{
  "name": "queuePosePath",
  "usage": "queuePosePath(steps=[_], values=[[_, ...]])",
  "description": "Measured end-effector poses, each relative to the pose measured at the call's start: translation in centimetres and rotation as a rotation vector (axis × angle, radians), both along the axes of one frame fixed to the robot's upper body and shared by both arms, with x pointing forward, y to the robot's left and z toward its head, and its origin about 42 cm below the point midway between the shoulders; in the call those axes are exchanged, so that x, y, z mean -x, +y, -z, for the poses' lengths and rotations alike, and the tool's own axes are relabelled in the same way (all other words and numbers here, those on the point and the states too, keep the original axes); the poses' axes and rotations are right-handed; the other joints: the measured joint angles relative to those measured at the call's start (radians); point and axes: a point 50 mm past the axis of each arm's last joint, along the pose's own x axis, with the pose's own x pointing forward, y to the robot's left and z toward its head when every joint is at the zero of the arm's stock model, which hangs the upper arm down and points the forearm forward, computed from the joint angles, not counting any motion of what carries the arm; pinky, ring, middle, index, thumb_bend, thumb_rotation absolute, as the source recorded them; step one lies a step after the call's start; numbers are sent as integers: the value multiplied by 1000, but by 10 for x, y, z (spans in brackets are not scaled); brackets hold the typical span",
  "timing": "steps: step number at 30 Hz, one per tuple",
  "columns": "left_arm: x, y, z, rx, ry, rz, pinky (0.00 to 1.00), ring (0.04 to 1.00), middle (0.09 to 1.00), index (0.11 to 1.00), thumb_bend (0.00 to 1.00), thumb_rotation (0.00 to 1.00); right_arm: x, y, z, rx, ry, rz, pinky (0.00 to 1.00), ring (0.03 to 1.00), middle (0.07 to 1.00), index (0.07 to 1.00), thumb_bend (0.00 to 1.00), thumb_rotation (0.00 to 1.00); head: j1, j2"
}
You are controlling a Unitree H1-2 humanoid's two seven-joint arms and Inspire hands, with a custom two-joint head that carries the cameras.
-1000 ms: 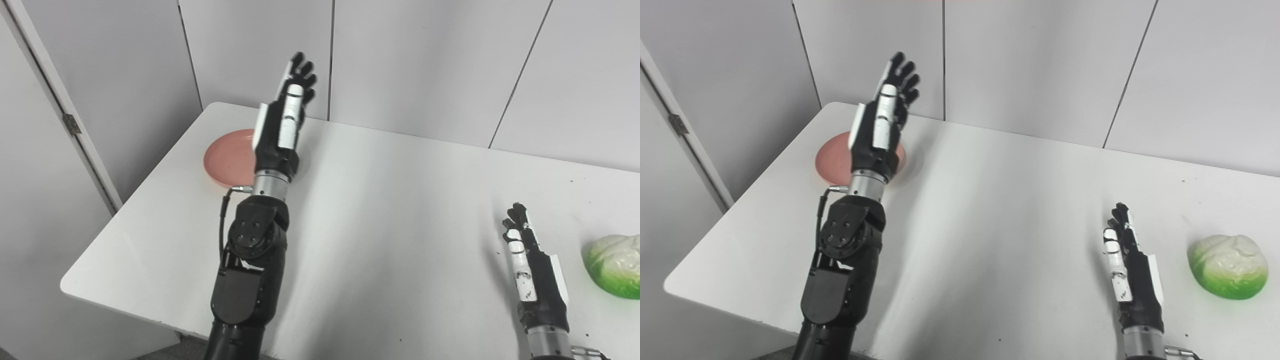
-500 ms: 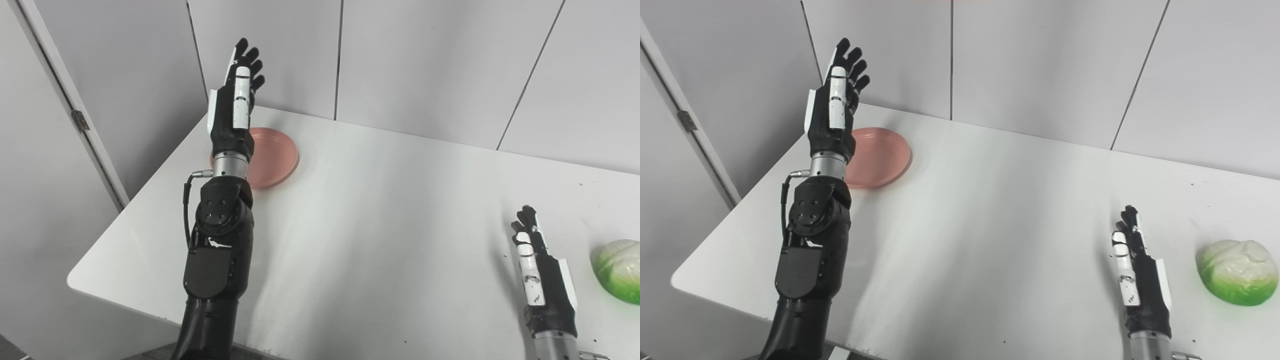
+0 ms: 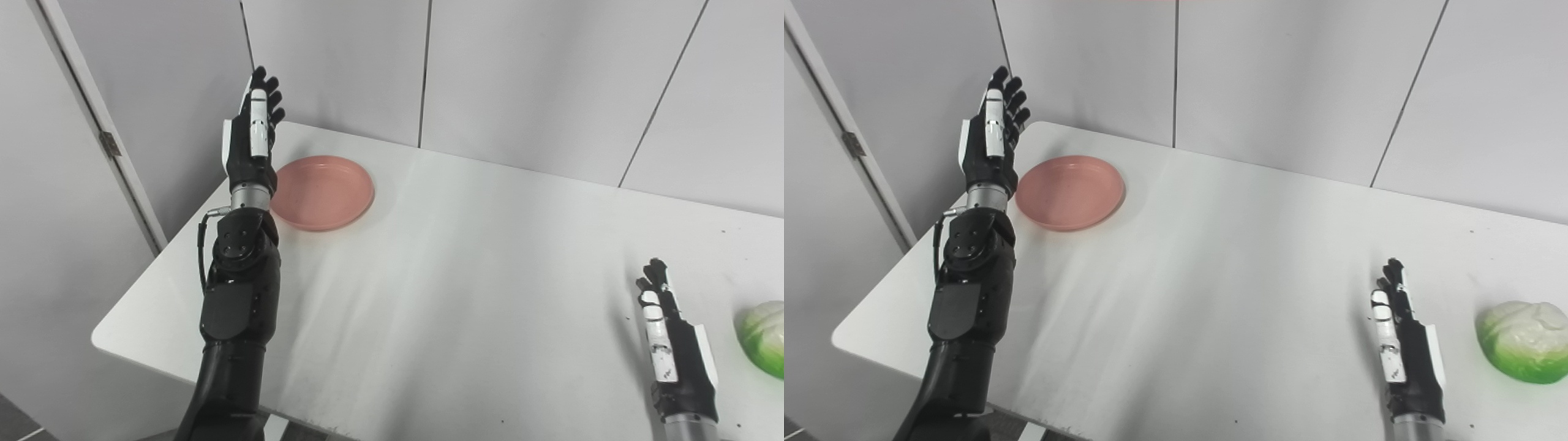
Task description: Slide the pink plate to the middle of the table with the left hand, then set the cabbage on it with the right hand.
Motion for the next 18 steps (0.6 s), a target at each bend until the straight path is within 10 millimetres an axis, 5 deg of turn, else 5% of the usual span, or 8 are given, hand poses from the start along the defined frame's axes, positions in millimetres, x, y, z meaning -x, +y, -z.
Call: queuePosePath(steps=[18], values=[[-9, 44, 39, 85, 104, -79, 938, 936, 935, 919, 432, 1000, 2, -2, -1, 1, 0, -4, 999, 981, 987, 990, 95, 1000, 6, 20]])
